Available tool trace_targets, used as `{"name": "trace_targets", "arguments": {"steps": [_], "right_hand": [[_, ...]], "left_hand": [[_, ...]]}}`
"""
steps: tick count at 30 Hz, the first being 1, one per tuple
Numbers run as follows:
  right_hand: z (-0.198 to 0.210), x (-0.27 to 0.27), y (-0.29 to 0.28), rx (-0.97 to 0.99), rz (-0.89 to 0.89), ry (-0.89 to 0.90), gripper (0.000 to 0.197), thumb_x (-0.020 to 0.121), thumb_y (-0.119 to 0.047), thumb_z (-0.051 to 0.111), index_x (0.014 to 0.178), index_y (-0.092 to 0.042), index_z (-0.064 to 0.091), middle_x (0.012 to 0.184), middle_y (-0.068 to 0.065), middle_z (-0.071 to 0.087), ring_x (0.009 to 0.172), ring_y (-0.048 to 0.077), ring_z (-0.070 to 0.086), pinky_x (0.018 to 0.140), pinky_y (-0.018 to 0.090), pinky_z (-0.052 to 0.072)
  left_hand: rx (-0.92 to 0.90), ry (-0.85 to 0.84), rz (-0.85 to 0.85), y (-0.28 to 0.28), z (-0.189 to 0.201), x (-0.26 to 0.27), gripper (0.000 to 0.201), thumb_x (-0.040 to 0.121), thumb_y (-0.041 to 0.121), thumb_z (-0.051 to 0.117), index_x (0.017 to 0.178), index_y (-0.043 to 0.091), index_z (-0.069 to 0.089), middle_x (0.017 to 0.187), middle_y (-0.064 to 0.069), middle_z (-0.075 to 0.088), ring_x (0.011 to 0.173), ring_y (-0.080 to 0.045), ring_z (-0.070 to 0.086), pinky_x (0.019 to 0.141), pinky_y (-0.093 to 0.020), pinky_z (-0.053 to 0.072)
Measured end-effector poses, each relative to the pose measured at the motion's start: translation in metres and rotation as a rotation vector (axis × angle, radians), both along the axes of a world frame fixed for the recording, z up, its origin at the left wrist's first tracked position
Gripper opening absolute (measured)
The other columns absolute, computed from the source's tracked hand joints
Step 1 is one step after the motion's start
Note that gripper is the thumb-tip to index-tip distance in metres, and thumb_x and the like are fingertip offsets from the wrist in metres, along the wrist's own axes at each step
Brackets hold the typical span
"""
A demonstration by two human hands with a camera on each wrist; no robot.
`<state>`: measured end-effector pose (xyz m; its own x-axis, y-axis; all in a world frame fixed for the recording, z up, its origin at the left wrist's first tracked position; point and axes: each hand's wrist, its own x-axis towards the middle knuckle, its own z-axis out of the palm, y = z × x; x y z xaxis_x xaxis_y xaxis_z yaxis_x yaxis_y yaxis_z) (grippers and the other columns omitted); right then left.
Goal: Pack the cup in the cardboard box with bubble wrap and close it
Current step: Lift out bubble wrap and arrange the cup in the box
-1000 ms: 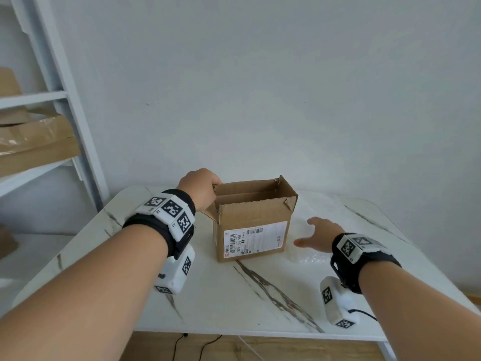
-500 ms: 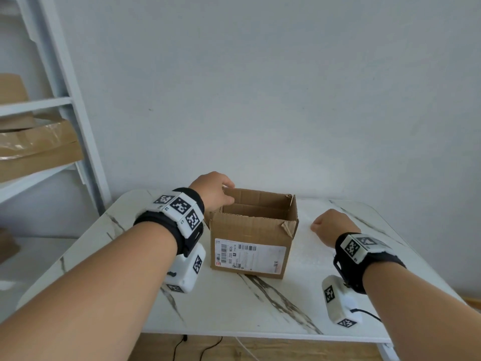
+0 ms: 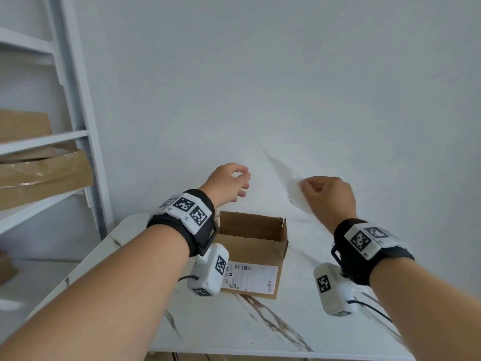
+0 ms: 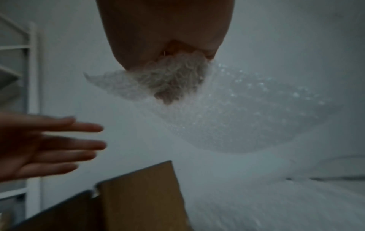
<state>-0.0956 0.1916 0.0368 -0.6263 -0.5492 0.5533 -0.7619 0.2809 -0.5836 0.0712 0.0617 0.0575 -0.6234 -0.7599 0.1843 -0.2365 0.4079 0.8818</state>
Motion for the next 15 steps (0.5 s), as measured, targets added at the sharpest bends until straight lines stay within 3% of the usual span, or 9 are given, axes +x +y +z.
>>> {"name": "trace_targets", "arguments": {"steps": [2,5,8,10,12,15], "right_hand": [[0.006,0.018,0.0,-0.014,0.099,0.117,0.026,0.088,-0.028,0.054,0.083,-0.016,0.076,0.081,0.003,0.076,0.077,0.024,0.068,0.071,0.038,0.057],[0.005,0.039,-0.001,-0.003,0.189,0.276,0.023,0.09,-0.027,0.056,0.089,-0.021,0.078,0.087,-0.005,0.076,0.079,0.015,0.066,0.074,0.035,0.055],[-0.002,0.045,-0.003,0.012,0.245,0.336,0.021,0.089,-0.028,0.057,0.088,-0.024,0.078,0.087,-0.006,0.076,0.078,0.014,0.064,0.072,0.034,0.053],[-0.007,0.046,-0.006,0.067,0.29,0.333,0.022,0.089,-0.029,0.056,0.087,-0.024,0.077,0.089,-0.007,0.076,0.079,0.013,0.065,0.074,0.034,0.054],[-0.011,0.044,-0.01,0.133,0.324,0.279,0.026,0.091,-0.034,0.054,0.089,-0.024,0.078,0.094,-0.007,0.076,0.084,0.012,0.064,0.078,0.033,0.052],[-0.013,0.035,-0.012,0.17,0.345,0.142,0.027,0.094,-0.035,0.053,0.104,-0.023,0.075,0.116,-0.007,0.069,0.109,0.012,0.06,0.088,0.023,0.042]], "left_hand": [[0.081,0.064,-0.066,0.01,0.006,-0.003,0.049,0.097,0.042,0.046,0.145,0.034,0.035,0.12,-0.007,0.062,0.102,-0.02,0.065,0.087,-0.031,0.055],[0.152,0.119,-0.09,0.017,0.009,-0.004,0.057,0.093,0.05,0.049,0.146,0.044,0.028,0.119,-0.004,0.057,0.099,-0.02,0.067,0.087,-0.034,0.057],[0.189,0.109,-0.073,0.016,0.005,0.0,0.048,0.093,0.036,0.057,0.139,0.027,0.045,0.123,0.001,0.055,0.09,-0.015,0.065,0.082,-0.028,0.057],[0.192,0.095,-0.054,0.012,0.0,0.004,0.039,0.092,0.021,0.061,0.13,0.016,0.057,0.13,-0.005,0.057,0.094,-0.015,0.063,0.078,-0.022,0.055],[0.154,0.095,-0.033,0.007,-0.004,0.008,0.043,0.088,0.01,0.065,0.13,0.015,0.058,0.136,-0.003,0.054,0.104,-0.015,0.058,0.074,-0.016,0.051],[0.106,0.104,-0.017,0.001,-0.004,0.017,0.056,0.082,0.001,0.07,0.133,0.021,0.056,0.141,0.004,0.05,0.113,-0.015,0.057,0.074,-0.016,0.049]]}}
